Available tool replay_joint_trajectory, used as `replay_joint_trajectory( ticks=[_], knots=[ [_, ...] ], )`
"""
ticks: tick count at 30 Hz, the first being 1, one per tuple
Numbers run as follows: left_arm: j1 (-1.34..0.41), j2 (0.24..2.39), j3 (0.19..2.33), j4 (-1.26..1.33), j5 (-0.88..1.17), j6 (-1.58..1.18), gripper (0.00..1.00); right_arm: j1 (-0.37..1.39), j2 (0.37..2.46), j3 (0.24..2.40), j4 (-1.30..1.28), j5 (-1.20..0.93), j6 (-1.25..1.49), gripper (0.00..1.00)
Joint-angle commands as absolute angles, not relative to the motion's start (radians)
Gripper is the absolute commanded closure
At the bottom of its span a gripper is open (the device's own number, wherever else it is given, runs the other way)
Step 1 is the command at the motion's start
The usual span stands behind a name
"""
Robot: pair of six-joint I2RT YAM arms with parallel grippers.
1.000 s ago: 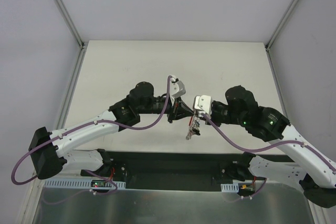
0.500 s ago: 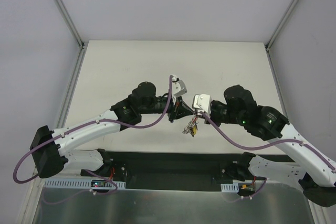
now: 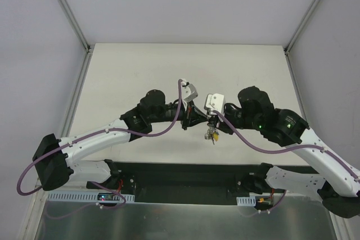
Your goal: Remove the keys from the keyring
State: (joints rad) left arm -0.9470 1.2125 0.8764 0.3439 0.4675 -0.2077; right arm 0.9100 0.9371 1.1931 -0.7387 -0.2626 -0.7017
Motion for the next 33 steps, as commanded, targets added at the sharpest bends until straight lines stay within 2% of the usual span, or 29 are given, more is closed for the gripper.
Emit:
replay_joint_trajectory(
  ticks=[1, 8, 13, 15, 17, 19, 21, 23, 24, 26, 28, 30, 31, 32, 33],
  knots=[
    [-0.945, 1.227, 0.848, 0.509, 0.502, -0.279, 1.0, 0.927, 0.956, 1.302, -0.644, -0.42, -0.608, 0.8],
    [-0.946, 1.206, 0.787, 0.636, 0.517, -0.307, 1.0, 0.927, 0.93, 1.296, -0.643, -0.48, -0.54, 0.72],
    [-0.946, 1.189, 0.75, 0.732, 0.535, -0.331, 1.0, 0.927, 0.904, 1.31, -0.652, -0.382, -0.528, 0.67],
    [-0.946, 1.183, 0.746, 0.739, 0.538, -0.336, 1.0, 0.928, 0.894, 1.302, -0.667, -0.335, -0.528, 0.7],
    [-0.945, 1.178, 0.741, 0.739, 0.534, -0.336, 1.0, 0.927, 0.887, 1.295, -0.672, -0.284, -0.525, 0.8],
    [-0.946, 1.177, 0.738, 0.713, 0.508, -0.328, 1.0, 0.927, 0.879, 1.27, -0.669, -0.239, -0.514, 0.81],
    [-0.945, 1.166, 0.747, 0.649, 0.392, -0.301, 1.0, 0.928, 0.876, 1.252, -0.655, -0.197, -0.456, 0.82],
    [-0.934, 1.143, 0.758, 0.531, 0.304, -0.273, 1.0, 0.927, 0.871, 1.21, -0.623, -0.103, -0.373, 0.74],
    [-0.93, 1.132, 0.761, 0.493, 0.245, -0.268, 1.0, 0.927, 0.868, 1.194, -0.617, -0.071, -0.335, 0.74],
    [-0.913, 1.097, 0.77, 0.359, 0.061, -0.278, 1.0, 0.927, 0.854, 1.122, -0.585, 0.071, -0.18, 0.74],
    [-0.861, 1.074, 0.773, 0.272, -0.039, -0.31, 1.0, 0.927, 0.857, 1.068, -0.575, 0.184, -0.024, 0.72],
    [-0.81, 1.04, 0.759, 0.169, -0.089, -0.376, 0.89, 0.927, 0.885, 0.991, -0.545, 0.157, -0.003, 0.72],
    [-0.748, 1.025, 0.747, 0.146, -0.086, -0.402, 0.77, 0.927, 0.897, 0.968, -0.529, 0.141, 0.035, 0.71],
    [-0.72, 0.994, 0.712, 0.106, -0.086, -0.455, 0.51, 0.928, 0.932, 0.919, -0.491, 0.129, 0.061, 0.7],
    [-0.692, 0.976, 0.695, 0.088, -0.093, -0.481, 0.43, 0.928, 0.951, 0.901, -0.468, 0.111, 0.06, 0.69]
  ],
)
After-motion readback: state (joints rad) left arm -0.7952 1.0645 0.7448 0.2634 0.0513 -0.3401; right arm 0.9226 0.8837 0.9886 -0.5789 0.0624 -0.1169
